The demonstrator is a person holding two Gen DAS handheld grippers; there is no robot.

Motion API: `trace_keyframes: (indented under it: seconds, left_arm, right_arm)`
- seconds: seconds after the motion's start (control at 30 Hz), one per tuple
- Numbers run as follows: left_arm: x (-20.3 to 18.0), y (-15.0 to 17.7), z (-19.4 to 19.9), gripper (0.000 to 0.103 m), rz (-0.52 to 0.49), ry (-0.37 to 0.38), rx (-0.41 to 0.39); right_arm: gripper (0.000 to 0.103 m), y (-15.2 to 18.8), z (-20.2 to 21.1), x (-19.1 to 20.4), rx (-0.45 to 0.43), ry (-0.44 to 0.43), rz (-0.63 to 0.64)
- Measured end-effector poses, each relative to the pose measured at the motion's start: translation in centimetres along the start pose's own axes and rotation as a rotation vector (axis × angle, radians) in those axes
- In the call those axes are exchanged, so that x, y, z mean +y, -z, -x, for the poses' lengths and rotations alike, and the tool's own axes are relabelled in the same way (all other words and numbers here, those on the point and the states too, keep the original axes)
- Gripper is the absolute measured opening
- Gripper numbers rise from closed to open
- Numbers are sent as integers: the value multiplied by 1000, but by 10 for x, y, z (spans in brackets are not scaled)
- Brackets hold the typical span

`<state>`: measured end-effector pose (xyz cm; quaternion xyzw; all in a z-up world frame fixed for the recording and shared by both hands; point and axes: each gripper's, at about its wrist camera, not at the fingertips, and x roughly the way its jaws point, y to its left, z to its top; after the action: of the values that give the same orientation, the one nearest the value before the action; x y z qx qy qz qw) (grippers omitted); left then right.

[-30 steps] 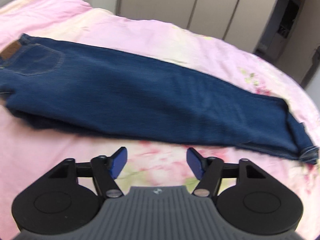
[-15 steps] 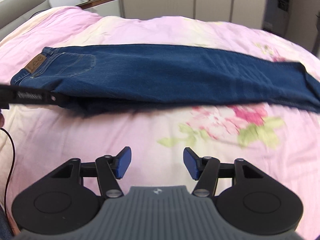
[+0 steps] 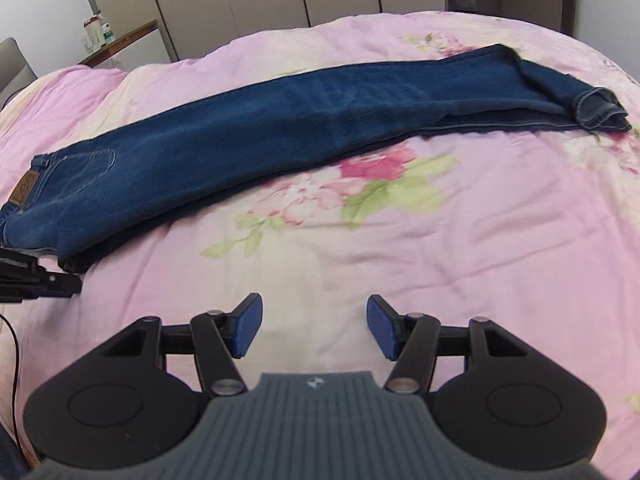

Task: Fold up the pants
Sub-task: 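Grasp the stacked leg hems with the right gripper while the left grasps the crotch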

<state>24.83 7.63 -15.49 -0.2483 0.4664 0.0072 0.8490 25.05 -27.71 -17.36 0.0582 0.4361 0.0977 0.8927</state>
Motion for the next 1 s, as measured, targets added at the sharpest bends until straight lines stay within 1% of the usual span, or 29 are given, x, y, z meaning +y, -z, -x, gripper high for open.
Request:
trace_keyframes:
  seconds: [0.03, 0.07, 0.1, 0.13, 0.17, 0.23, 0.27, 0.33, 0.37, 0.4, 0.47, 0.5, 0.57, 0.63, 0.67, 0.73, 0.8, 0.83, 0.87, 0.97, 1.0]
  left_arm:
    - [8, 0, 7, 67, 57, 36, -44]
    - [15, -2, 11, 71, 114, 70, -76]
    - [21, -4, 14, 73, 165, 102, -93]
    - [24, -7, 14, 74, 199, 118, -96]
    - [25, -9, 12, 75, 217, 113, -89]
    - [22, -15, 2, 75, 227, 56, -66]
    - [19, -17, -3, 75, 223, 33, -57]
    - [13, -16, -10, 72, 223, -8, -42]
    - [11, -17, -13, 69, 223, -24, -33]
    - [9, -18, -18, 59, 224, -46, -22]
    - [3, -17, -21, 47, 206, -77, -12]
    - [0, -18, -23, 37, 182, -95, -10]
    - [-9, -18, -26, 32, 130, -139, -8]
    - [-15, -19, -30, 28, 107, -173, 1]
    - [-18, -19, -31, 27, 97, -186, 6]
    - [-21, -19, -34, 26, 71, -206, 19]
    - [-22, -21, -35, 26, 65, -213, 31]
    - [-21, -21, -35, 26, 62, -216, 37]
    - [-20, -21, -35, 26, 59, -218, 41]
    - [-18, -20, -33, 26, 51, -217, 43]
    - [-22, -24, -41, 26, 52, -217, 43]
  right_arm:
    - [55, -3, 2, -8, -8, 13, 1]
    - [55, -7, 4, -18, -18, 30, 2]
    - [55, -10, 7, -28, -27, 47, 4]
    - [55, -15, 9, -39, -34, 67, 4]
    - [55, -20, 10, -53, -42, 93, 7]
    - [57, -31, 11, -77, -62, 151, 26]
    - [66, -39, 9, -92, -77, 198, 46]
    - [78, -54, 3, -121, -102, 287, 64]
    - [78, -63, -1, -137, -110, 320, 60]
    - [78, -72, -6, -154, -111, 341, 51]
    - [76, -90, -16, -181, -123, 383, 48]
    - [76, -100, -21, -193, -129, 395, 54]
    - [70, -119, -34, -214, -140, 415, 80]
    - [68, -136, -47, -228, -155, 416, 113]
    - [63, -144, -53, -233, -159, 406, 116]
    - [58, -157, -67, -243, -159, 379, 113]
    - [46, -169, -85, -248, -137, 390, 129]
    - [21, -175, -92, -251, -117, 405, 142]
    - [0, -182, -98, -253, -101, 421, 158]
    - [0, -209, -91, -265, -156, 461, 163]
    - [0, -223, -87, -270, -181, 488, 163]
